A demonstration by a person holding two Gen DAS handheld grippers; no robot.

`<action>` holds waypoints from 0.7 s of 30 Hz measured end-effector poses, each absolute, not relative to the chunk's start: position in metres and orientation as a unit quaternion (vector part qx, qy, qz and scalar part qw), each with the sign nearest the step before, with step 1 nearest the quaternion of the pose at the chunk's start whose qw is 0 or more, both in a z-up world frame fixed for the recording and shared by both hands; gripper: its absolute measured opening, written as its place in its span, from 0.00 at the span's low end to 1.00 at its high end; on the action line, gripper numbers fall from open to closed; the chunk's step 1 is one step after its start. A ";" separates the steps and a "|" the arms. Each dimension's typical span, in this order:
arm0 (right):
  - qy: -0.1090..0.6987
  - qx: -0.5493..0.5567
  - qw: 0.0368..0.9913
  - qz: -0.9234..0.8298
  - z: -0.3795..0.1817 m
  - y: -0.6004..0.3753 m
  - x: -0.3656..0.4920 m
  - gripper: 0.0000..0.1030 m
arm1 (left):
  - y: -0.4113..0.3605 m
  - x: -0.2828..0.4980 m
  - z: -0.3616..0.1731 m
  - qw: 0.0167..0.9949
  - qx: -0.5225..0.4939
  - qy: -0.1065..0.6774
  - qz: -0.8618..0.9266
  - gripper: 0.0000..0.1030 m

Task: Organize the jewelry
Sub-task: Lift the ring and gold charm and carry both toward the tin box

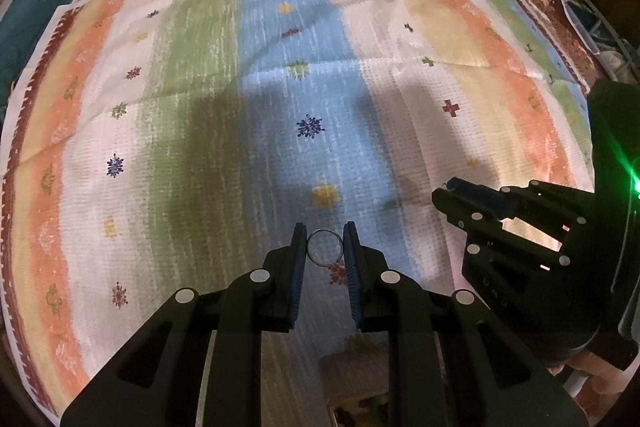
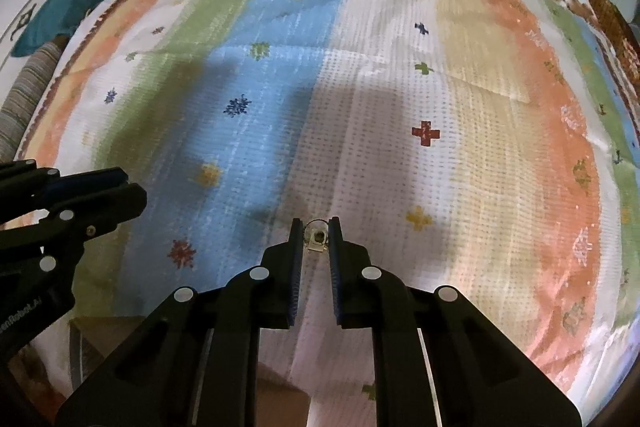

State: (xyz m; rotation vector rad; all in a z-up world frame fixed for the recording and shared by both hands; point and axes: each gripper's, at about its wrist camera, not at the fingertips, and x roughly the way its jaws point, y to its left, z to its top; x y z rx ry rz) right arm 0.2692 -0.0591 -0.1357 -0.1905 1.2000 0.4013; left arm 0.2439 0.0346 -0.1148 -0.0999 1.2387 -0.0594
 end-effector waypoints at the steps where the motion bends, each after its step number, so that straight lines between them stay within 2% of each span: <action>1: 0.558 -0.089 0.804 0.187 -0.133 -0.060 0.267 0.13 | 0.034 0.242 -0.112 0.815 -0.048 0.577 -0.029 0.18; 21: 0.484 -0.105 0.847 0.193 -0.066 -0.070 0.220 0.13 | 0.018 0.206 -0.063 0.842 -0.053 0.534 -0.052 0.18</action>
